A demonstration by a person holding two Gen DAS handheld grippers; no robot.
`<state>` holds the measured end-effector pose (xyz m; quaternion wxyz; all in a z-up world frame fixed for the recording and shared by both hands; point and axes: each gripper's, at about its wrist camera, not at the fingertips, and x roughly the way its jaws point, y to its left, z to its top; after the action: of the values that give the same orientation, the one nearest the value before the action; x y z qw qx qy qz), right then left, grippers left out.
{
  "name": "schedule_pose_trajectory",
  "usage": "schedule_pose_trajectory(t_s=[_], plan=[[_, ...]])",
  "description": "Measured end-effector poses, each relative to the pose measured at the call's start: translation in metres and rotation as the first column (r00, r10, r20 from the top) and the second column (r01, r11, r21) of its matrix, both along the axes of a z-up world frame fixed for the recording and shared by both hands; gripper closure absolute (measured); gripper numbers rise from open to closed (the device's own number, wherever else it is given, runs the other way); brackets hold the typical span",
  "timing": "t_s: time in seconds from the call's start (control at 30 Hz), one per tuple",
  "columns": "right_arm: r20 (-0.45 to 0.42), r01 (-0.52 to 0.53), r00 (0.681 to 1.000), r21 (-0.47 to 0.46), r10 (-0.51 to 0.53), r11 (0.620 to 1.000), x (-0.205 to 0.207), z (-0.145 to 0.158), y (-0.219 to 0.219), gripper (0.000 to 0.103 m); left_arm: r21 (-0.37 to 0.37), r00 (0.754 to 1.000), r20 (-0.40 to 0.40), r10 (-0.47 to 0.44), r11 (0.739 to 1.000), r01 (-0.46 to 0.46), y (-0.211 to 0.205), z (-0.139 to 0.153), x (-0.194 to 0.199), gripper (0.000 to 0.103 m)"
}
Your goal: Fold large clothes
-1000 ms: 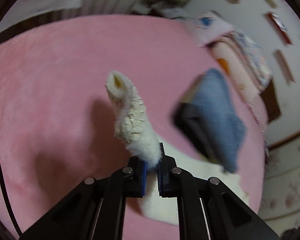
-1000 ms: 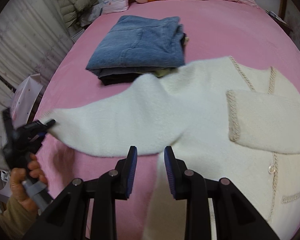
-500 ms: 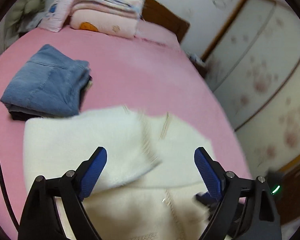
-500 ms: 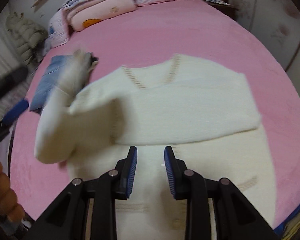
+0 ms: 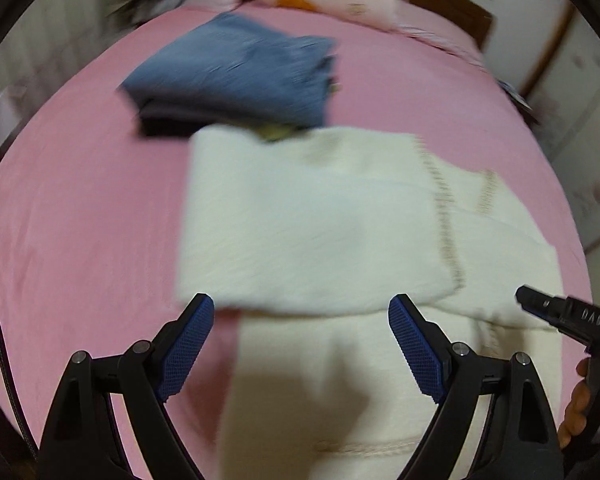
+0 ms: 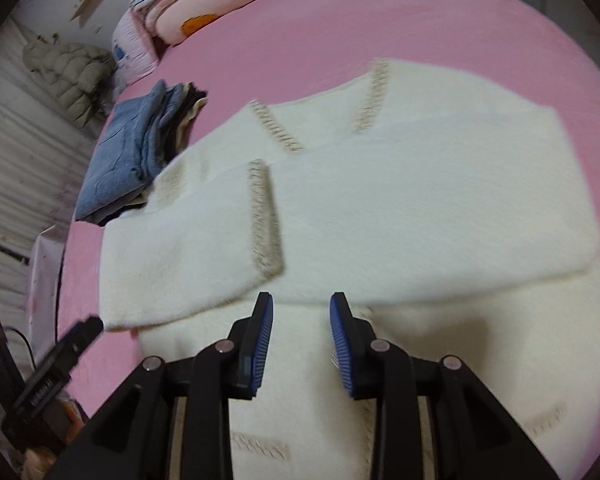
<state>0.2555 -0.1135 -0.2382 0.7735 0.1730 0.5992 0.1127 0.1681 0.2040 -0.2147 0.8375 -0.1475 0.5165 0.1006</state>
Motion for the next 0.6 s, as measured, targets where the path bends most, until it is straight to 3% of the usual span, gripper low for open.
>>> schedule_pose_trajectory(t_s=[0.17, 0.33, 0.47, 0.57, 0.6], plan=[[-0.023, -0.117, 0.993, 0.048, 0.118, 0.992, 0.052, -0.039, 0.031, 0.074, -0.071, 0.984, -0.065, 0.168, 0.982, -0.173, 0.048, -0.038, -0.023, 0.015], [-0.085, -0.143, 0.985, 0.047, 0.147, 0.989, 0.095, -0.085, 0.054, 0.073, -0.071, 0.983, -0.073, 0.167, 0.982, -0.172, 0.049, -0.053, -0.017, 0.015], [-0.039, -0.121, 0.992, 0.074, 0.124, 0.990, 0.108, -0.089, 0.066, 0.071, -0.079, 0.988, -0.073, 0.139, 0.986, -0.144, 0.043, -0.056, -0.007, 0.015], [-0.019, -0.196, 0.980, 0.023, 0.197, 0.980, 0.106, -0.077, 0.082, 0.090, -0.071, 0.991, -0.069, 0.110, 0.991, -0.115, 0.034, -0.056, 0.005, 0.015], [0.007, -0.218, 0.976, 0.008, 0.218, 0.976, 0.104, -0.066, 0.086, 0.091, -0.065, 0.993, -0.066, 0.101, 0.992, -0.105, 0.030, -0.057, 0.012, 0.015]])
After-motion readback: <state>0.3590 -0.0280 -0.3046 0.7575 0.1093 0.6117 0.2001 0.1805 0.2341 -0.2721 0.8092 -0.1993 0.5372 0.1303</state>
